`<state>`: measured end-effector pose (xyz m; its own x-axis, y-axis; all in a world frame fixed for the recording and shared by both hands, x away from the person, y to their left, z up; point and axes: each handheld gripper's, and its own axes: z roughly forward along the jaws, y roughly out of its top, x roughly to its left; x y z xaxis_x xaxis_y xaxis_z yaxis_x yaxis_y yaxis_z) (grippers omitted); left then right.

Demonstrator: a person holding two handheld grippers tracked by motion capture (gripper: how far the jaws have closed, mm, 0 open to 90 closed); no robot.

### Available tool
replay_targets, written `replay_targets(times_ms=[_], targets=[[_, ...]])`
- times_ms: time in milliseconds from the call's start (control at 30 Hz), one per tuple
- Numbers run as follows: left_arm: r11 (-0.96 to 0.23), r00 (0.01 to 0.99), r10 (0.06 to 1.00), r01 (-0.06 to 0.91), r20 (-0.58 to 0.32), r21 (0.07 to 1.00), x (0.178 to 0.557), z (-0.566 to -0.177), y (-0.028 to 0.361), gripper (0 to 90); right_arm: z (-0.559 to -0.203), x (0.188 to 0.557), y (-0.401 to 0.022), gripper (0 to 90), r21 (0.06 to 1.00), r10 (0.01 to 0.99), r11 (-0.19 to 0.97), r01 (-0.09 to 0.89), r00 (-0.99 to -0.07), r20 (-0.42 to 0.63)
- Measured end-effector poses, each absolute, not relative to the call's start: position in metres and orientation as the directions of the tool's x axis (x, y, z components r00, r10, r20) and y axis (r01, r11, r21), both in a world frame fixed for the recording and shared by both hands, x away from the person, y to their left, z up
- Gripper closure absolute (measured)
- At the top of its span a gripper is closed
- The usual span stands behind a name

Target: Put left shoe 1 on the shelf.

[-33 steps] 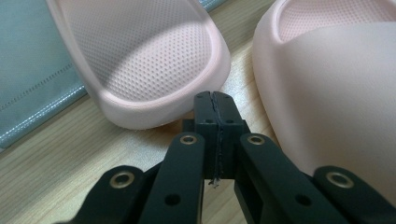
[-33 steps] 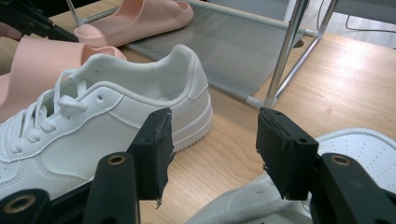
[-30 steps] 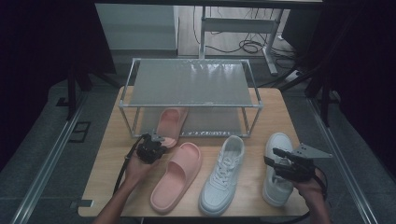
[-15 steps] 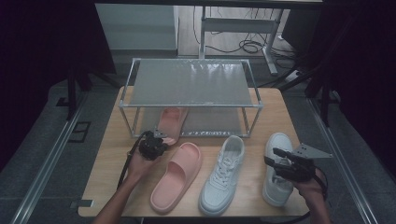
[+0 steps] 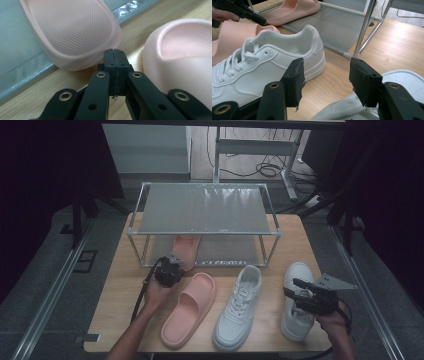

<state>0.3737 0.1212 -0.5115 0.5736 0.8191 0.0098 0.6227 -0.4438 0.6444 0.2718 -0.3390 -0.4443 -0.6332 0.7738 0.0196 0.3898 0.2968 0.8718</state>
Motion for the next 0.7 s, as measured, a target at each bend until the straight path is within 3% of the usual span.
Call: replay_targets(times_ms=[700], targets=[[-0.429,0.537,0.843,0.632,0.034,0.645,0.393,-0.515,0.109,90.0,-0.445,0.272,-0.338,46.5,0.871,0.773,0.297,0.39,-0.634,0.021]])
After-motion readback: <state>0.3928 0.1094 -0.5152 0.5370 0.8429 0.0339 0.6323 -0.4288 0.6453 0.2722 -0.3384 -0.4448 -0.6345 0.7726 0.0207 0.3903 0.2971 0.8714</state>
